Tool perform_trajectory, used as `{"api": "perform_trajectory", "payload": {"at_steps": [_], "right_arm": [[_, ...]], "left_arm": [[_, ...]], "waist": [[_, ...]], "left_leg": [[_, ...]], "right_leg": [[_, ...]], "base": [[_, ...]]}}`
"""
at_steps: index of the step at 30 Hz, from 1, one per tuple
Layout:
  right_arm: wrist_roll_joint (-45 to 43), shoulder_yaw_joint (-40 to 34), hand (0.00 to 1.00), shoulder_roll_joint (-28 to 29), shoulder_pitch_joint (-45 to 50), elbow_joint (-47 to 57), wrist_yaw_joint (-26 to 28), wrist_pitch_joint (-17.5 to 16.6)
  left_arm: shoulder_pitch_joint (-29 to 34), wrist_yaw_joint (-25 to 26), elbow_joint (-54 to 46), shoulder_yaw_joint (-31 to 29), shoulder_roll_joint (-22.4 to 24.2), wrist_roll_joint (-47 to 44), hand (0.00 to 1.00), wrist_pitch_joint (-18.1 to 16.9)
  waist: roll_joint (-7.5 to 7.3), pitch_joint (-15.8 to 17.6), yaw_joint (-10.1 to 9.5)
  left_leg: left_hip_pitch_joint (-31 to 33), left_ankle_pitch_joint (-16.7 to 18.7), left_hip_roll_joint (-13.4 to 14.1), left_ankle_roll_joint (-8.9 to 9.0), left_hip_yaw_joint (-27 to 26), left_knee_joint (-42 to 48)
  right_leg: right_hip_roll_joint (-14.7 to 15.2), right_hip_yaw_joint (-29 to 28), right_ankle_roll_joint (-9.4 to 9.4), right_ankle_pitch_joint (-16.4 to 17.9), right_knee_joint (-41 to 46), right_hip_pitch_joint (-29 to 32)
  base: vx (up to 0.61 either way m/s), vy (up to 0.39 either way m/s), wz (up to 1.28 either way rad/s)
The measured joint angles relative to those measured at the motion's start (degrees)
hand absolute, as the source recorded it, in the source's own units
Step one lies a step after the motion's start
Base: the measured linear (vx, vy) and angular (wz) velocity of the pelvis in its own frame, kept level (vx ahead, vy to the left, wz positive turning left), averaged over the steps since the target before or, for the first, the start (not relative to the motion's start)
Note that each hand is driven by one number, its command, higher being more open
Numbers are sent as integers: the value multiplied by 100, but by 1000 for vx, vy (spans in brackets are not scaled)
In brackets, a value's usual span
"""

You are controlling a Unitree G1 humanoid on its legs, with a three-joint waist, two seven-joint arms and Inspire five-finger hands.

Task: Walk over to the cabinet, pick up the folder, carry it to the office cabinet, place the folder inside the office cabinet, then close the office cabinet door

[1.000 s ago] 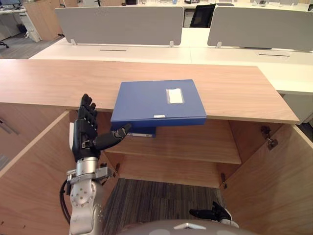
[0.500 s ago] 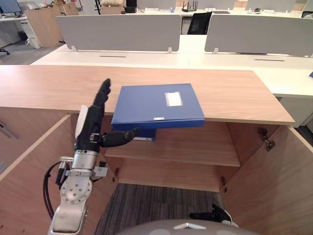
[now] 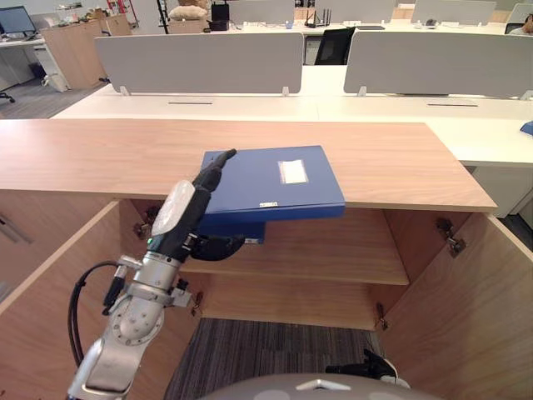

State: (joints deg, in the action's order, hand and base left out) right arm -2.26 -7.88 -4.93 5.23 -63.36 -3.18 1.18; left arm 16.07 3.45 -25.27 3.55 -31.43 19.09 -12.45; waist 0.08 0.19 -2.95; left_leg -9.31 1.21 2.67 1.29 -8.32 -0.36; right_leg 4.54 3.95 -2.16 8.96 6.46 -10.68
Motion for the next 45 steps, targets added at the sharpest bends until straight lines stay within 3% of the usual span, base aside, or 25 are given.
{"api": "perform_trajectory", "payload": {"at_steps": [7, 14, 30, 41, 42, 45], "right_arm": [[-3, 2, 100, -24, -31, -76, -62, -6], [-3, 12, 100, -142, -44, -270, -121, -15], [1, 14, 100, -230, 221, -380, -128, 17], [4, 13, 100, -245, 213, -261, -127, 33], [3, 13, 100, -246, 212, -258, -126, 32], [3, 12, 100, -246, 211, -254, -126, 32]], "left_arm": [[-197, 415, -12, 205, 86, 829, 100, -130], [-218, 923, -12, 261, 555, 1487, 100, -78], [-233, 869, 213, 658, 717, 1773, 100, -56], [-331, 863, 926, 653, 696, 2238, 100, 276], [-362, 876, 927, 652, 696, 2367, 0, 309], [-366, 935, 933, 649, 725, 2591, 0, 378]], "waist": [[-1, -2, 24], [-13, -2, 23], [-9, 12, 102], [28, 146, 160], [30, 151, 165], [32, 152, 198]], "left_leg": [[-59, 0, -3, 0, -3, -13], [-62, 1, -6, 0, -10, -29], [-216, -39, -6, 7, -101, -255], [-291, -100, -22, 12, -84, -462], [-291, -100, -22, 12, -84, -462], [-293, -99, -21, 12, -85, -463]], "right_leg": [[-1, -25, 0, 1, -24, -46], [-2, -42, -1, 0, -54, -49], [-21, -151, -5, -2, -88, -48], [-28, -136, 3, -11, -180, -68], [-28, -137, 4, -12, -180, -68], [-26, -136, 8, -15, -179, -67]], "base": [[0, 0, 0], [0, 0, 0], [-4, -1, -4], [0, 0, 0], [0, 0, 0], [-23, -13, 0]]}}
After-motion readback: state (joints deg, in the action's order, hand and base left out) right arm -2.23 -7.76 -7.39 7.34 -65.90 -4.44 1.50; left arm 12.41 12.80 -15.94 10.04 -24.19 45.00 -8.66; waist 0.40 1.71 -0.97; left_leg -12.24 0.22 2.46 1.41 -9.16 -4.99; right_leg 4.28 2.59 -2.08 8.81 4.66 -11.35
